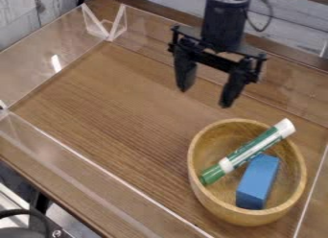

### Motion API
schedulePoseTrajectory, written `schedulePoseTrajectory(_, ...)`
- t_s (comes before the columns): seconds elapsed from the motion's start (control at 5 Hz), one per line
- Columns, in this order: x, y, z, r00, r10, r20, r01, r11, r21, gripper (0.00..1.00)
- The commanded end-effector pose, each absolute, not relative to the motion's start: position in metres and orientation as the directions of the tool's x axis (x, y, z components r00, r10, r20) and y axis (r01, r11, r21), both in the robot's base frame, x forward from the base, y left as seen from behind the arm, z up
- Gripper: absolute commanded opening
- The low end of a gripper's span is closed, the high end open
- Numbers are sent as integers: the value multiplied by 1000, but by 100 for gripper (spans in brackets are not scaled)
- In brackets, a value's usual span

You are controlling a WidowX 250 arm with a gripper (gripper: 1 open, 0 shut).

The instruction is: Remove the blue block from inside the brown bowl and put it on the table

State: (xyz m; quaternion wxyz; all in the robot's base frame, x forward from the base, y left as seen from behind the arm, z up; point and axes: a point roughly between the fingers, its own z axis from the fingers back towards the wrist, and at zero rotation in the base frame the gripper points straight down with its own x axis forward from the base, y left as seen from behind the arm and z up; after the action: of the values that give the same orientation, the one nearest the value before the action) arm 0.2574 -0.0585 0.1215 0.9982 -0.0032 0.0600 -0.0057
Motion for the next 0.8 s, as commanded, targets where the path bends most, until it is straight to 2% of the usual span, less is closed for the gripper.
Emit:
schedulePoseTrajectory(0.0,246,-83,142,999,-10,-50,9,1000,-18,100)
schedulePoseTrajectory(0.2,233,-105,138,999,-26,-33,25,999,-23,100)
schedulePoseTrajectory(0.6,221,-124,128,999,-39,-2,38,999,-27,100)
